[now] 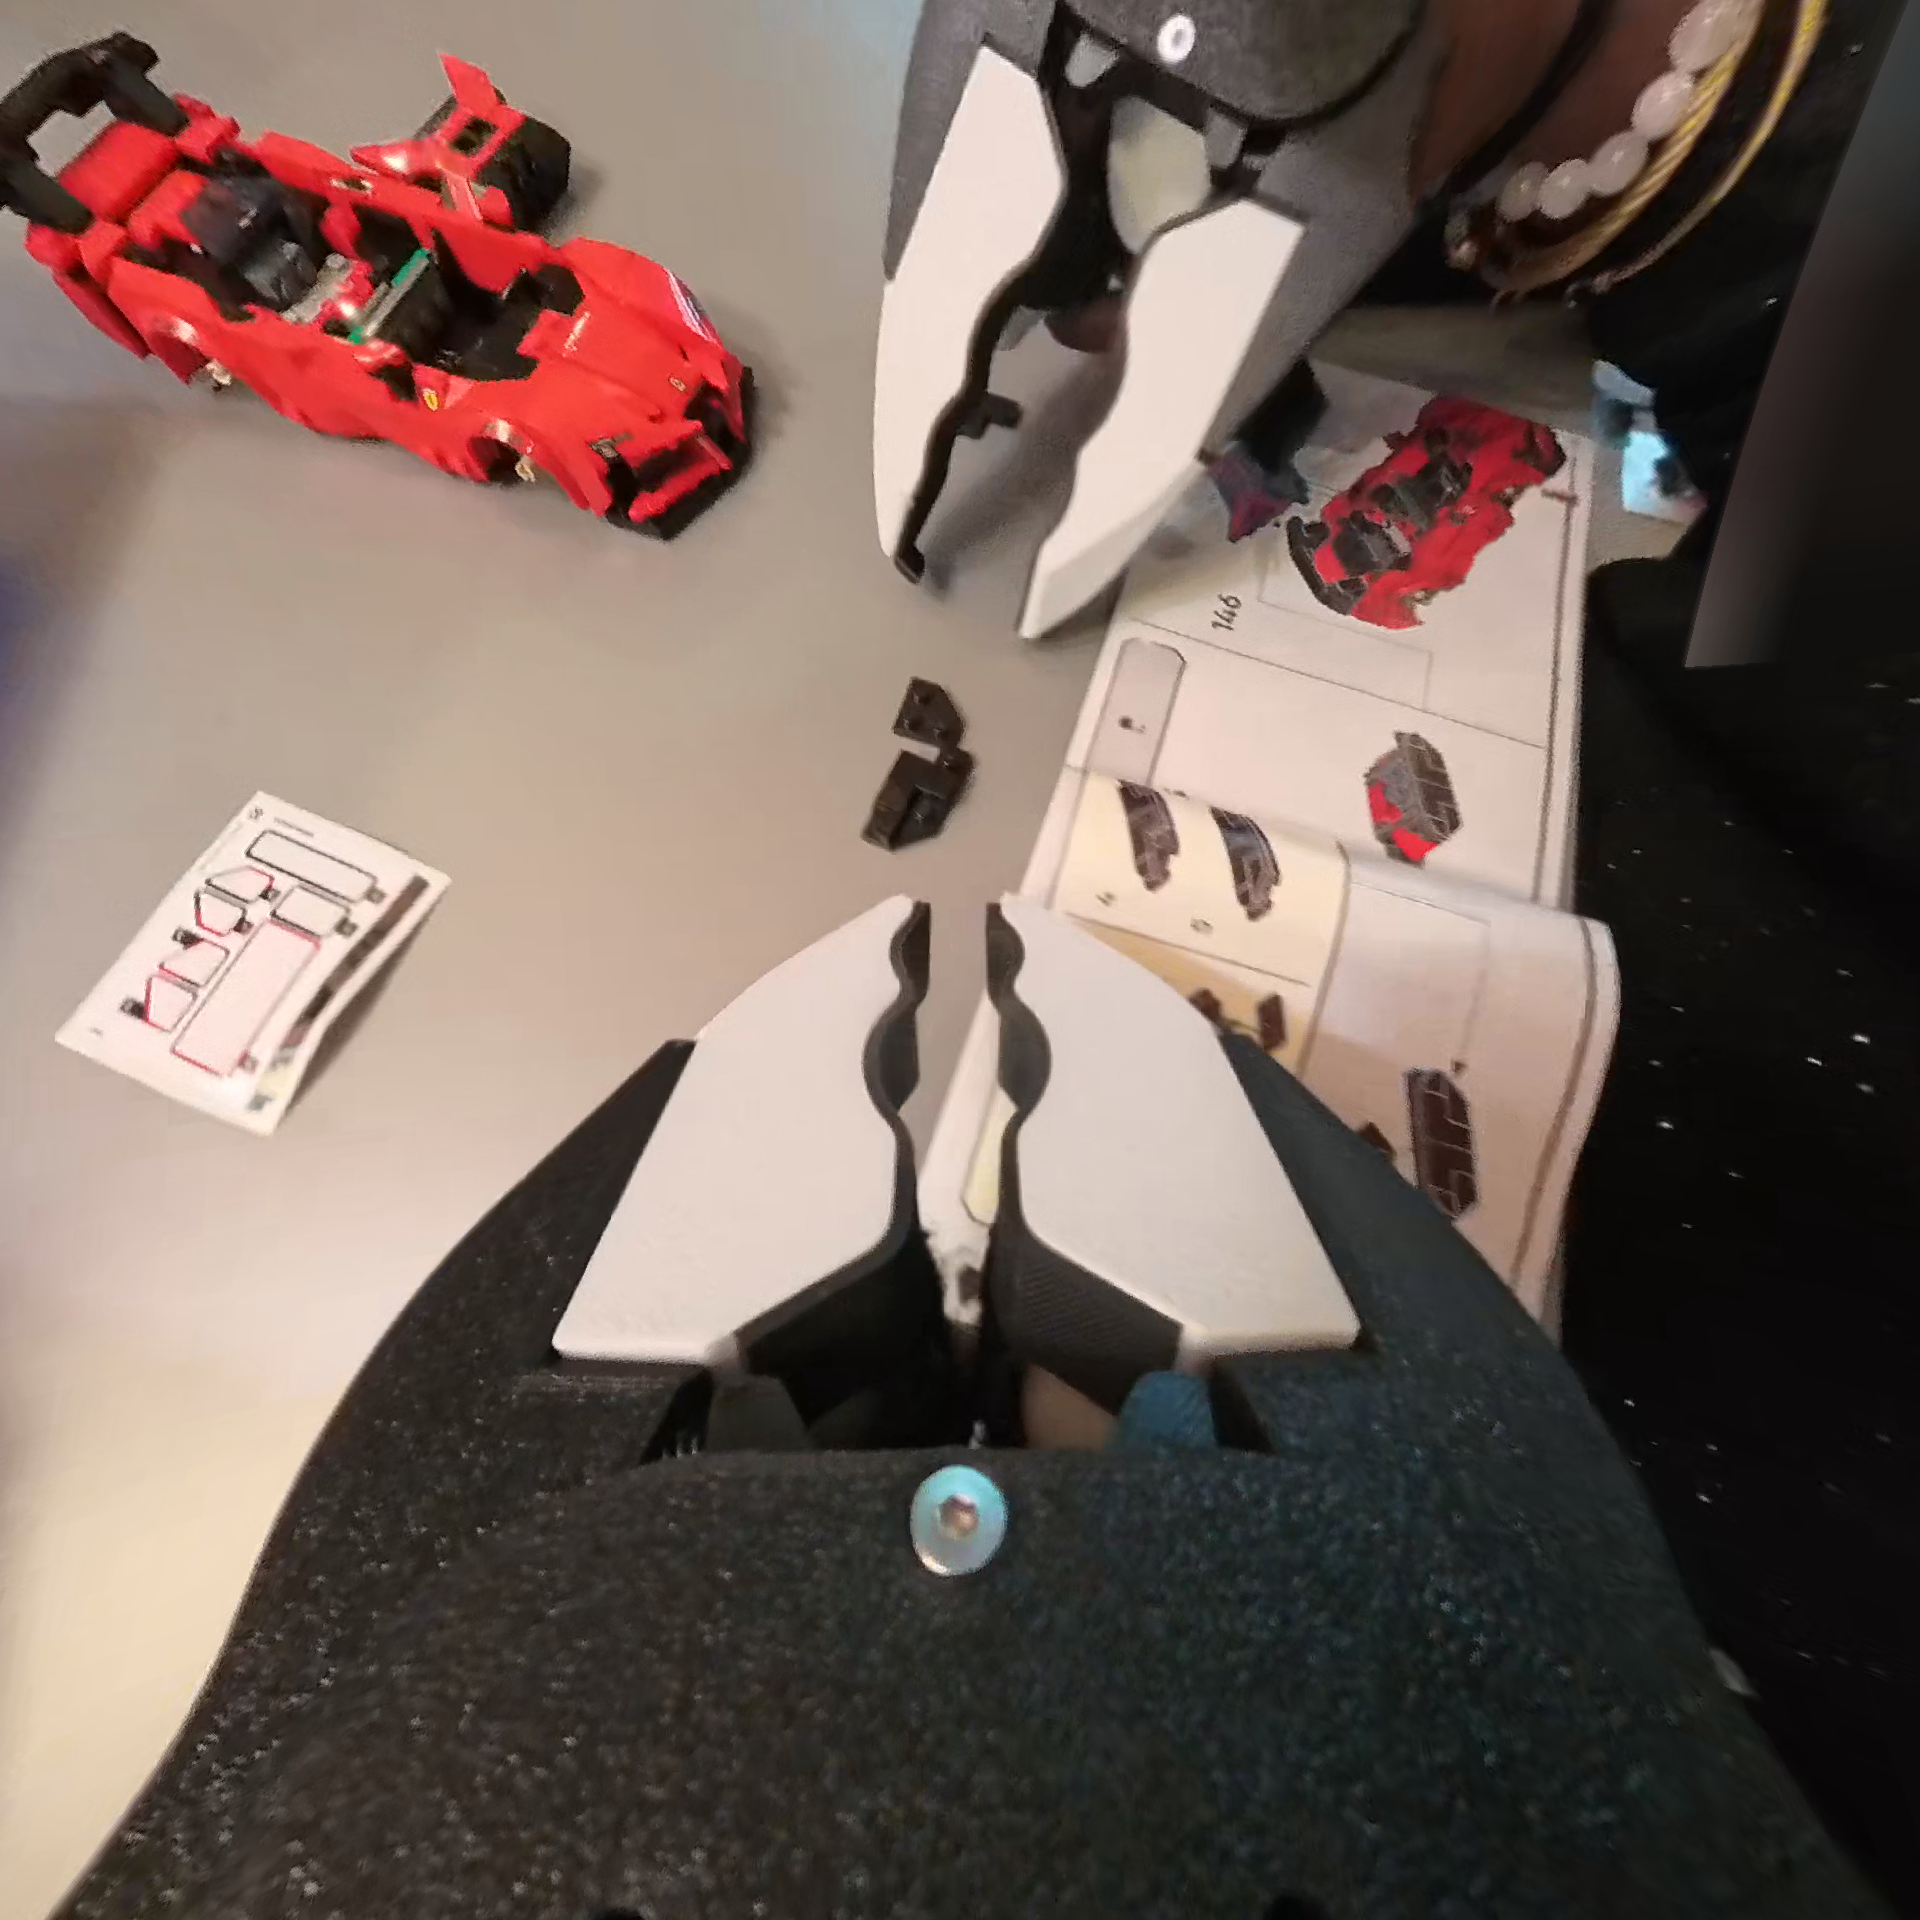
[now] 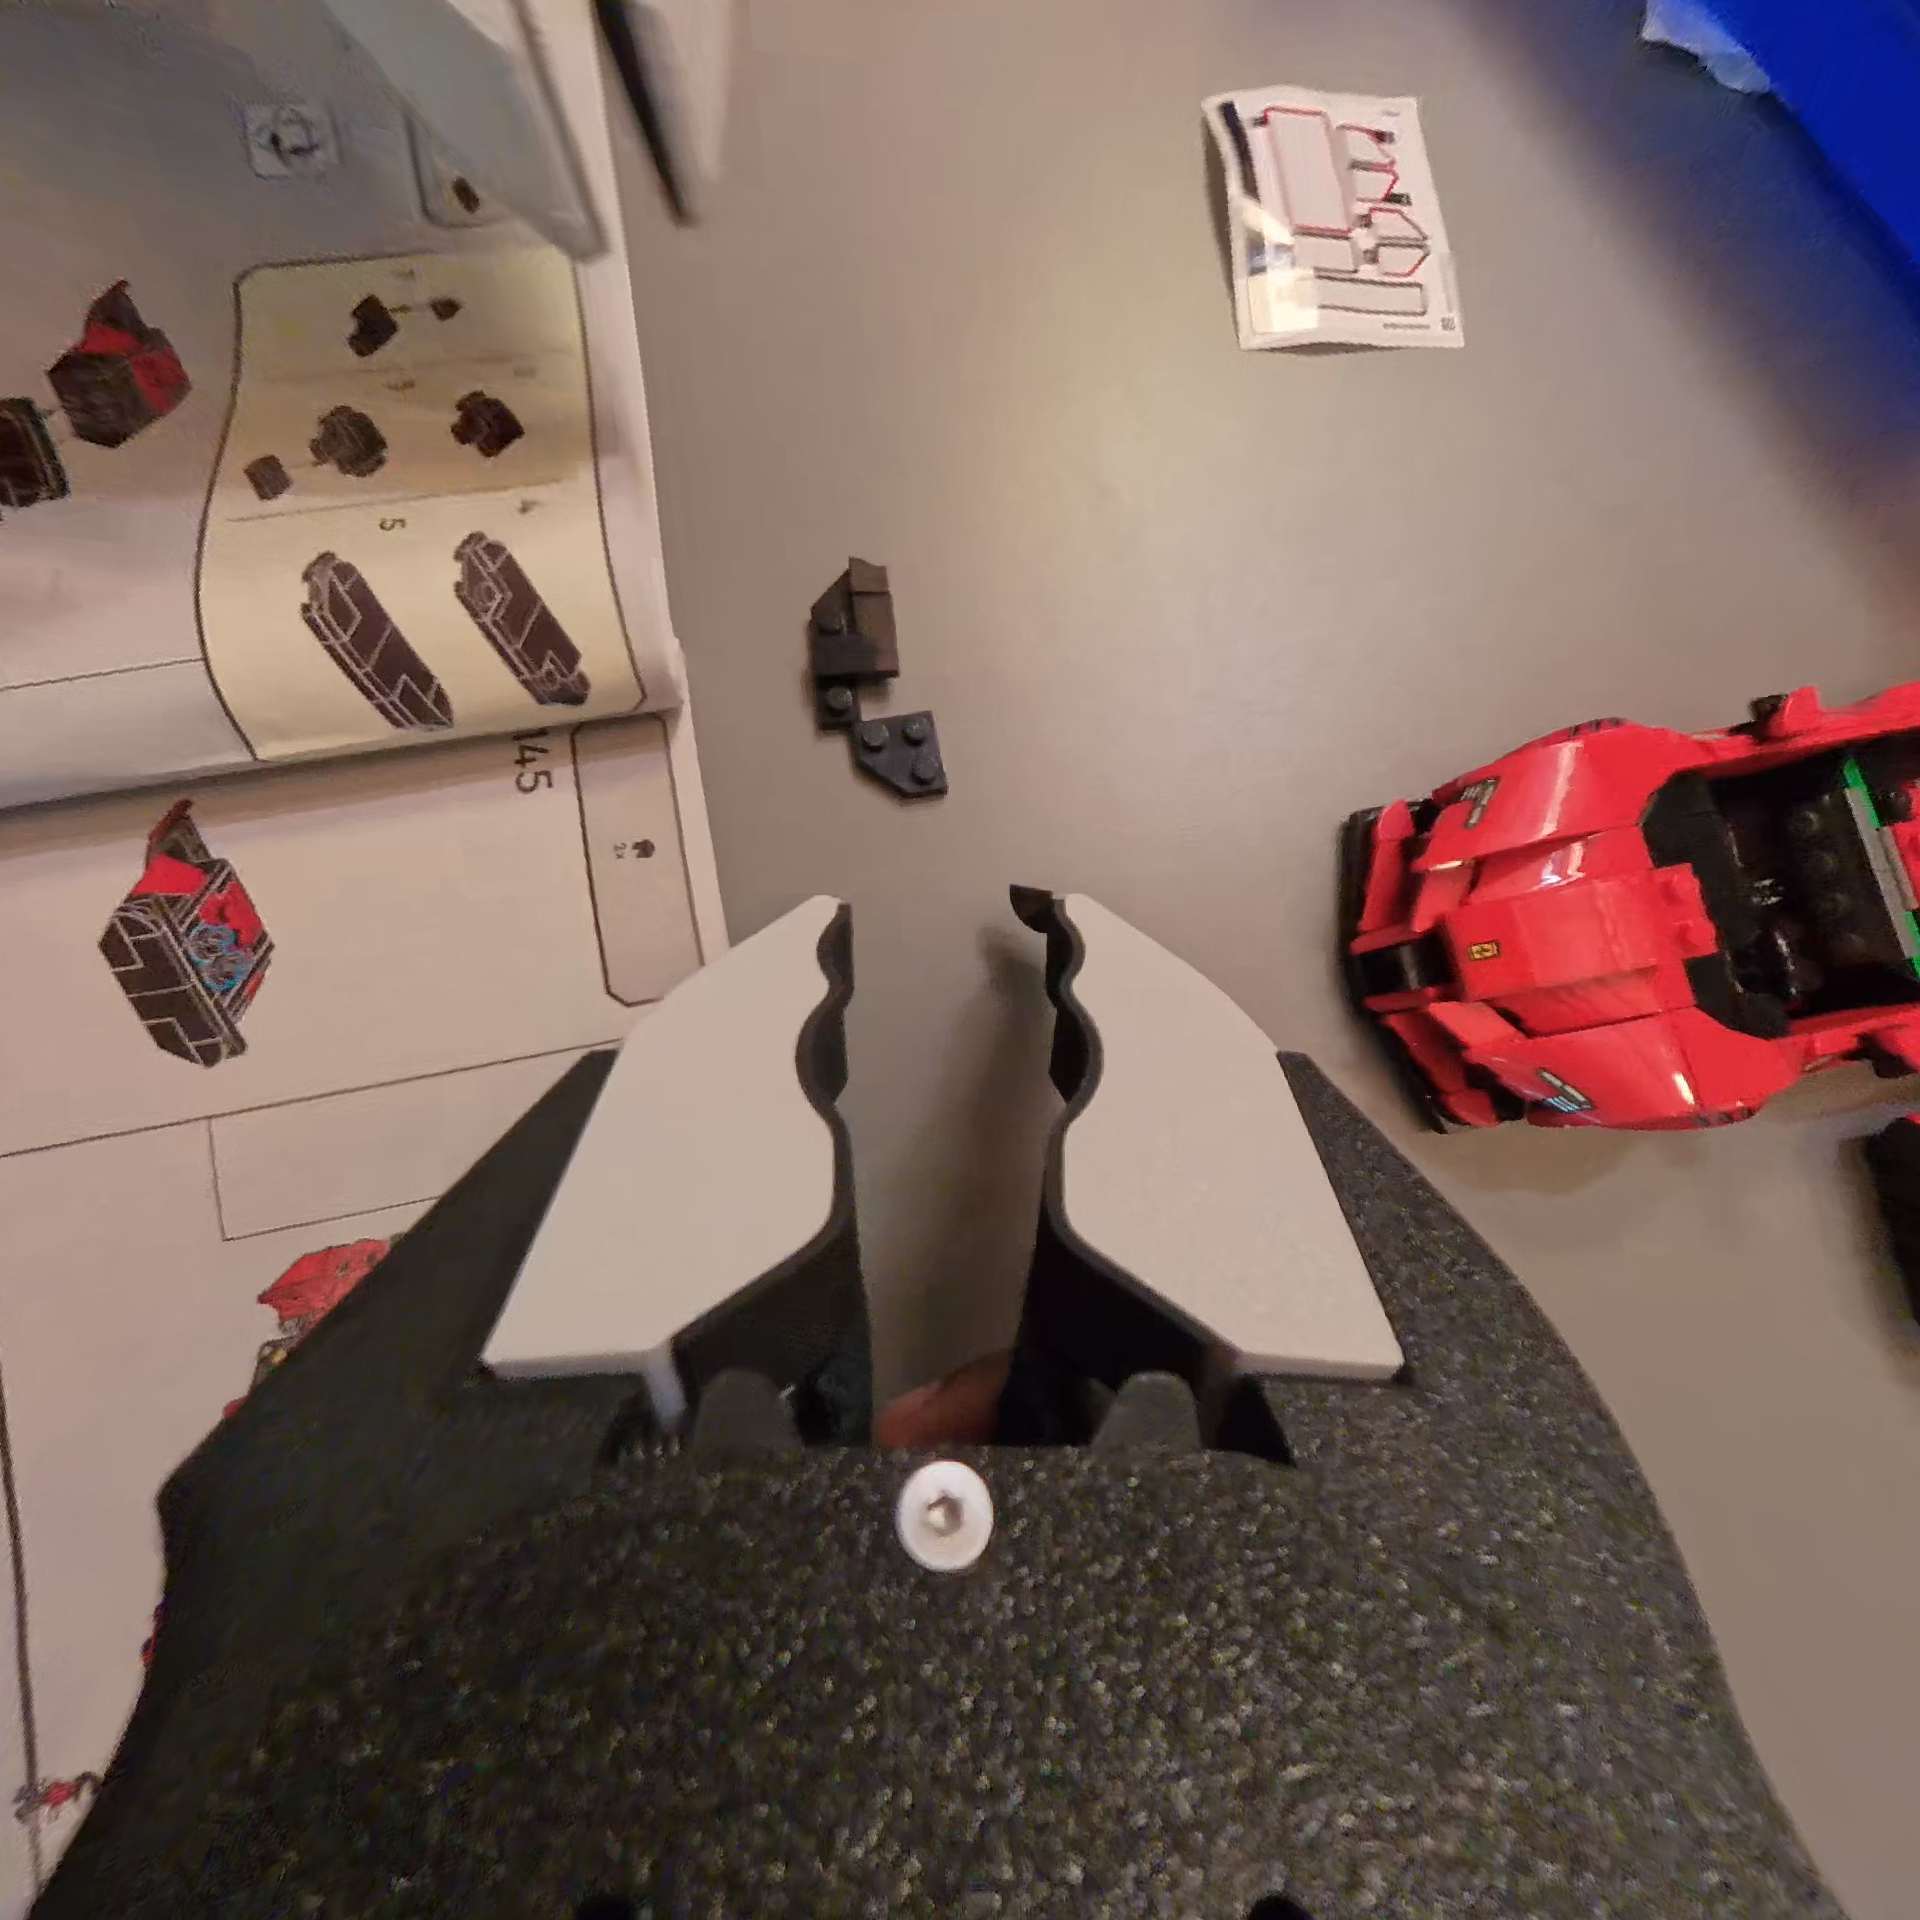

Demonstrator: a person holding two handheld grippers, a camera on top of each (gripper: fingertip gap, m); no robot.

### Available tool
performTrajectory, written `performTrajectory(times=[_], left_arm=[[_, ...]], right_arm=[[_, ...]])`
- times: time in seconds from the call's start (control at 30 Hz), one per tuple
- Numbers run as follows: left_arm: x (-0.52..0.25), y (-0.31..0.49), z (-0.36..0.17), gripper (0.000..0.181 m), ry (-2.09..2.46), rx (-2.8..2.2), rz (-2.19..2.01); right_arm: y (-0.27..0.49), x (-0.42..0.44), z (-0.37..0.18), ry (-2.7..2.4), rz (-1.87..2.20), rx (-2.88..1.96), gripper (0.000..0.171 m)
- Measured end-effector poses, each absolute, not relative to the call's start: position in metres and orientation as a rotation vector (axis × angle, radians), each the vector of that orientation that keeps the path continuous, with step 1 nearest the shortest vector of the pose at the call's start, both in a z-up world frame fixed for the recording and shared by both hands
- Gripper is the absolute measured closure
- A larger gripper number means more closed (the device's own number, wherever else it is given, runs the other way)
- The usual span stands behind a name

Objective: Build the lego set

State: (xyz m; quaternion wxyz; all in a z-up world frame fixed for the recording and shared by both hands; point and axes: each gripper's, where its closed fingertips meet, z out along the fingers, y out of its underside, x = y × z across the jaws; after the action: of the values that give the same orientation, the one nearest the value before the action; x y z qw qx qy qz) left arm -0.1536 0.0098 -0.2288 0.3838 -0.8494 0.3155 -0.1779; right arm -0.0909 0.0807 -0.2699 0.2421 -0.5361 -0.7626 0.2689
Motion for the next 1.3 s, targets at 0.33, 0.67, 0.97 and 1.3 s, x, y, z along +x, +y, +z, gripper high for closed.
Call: performTrajectory(times=[0.33,0.67,0.97,1.3], left_arm=[[-0.156,0.042,-0.271,0.157,1.057,-2.261,-0.382],[-0.173,0.029,-0.236,0.161,0.814,-2.156,-0.457],[-0.165,0.027,-0.248,0.162,0.854,-2.168,-0.46],[-0.153,0.037,-0.259,0.162,0.925,-2.189,-0.446]], right_arm=[[0.073,-0.088,-0.257,-2.059,0.912,-1.468,0.121],[0.066,-0.092,-0.253,-2.033,1.031,-1.477,0.123],[0.06,-0.087,-0.269,-2.172,0.893,-1.476,0.108],[0.054,-0.09,-0.263,-2.139,1.013,-1.492,0.104]])
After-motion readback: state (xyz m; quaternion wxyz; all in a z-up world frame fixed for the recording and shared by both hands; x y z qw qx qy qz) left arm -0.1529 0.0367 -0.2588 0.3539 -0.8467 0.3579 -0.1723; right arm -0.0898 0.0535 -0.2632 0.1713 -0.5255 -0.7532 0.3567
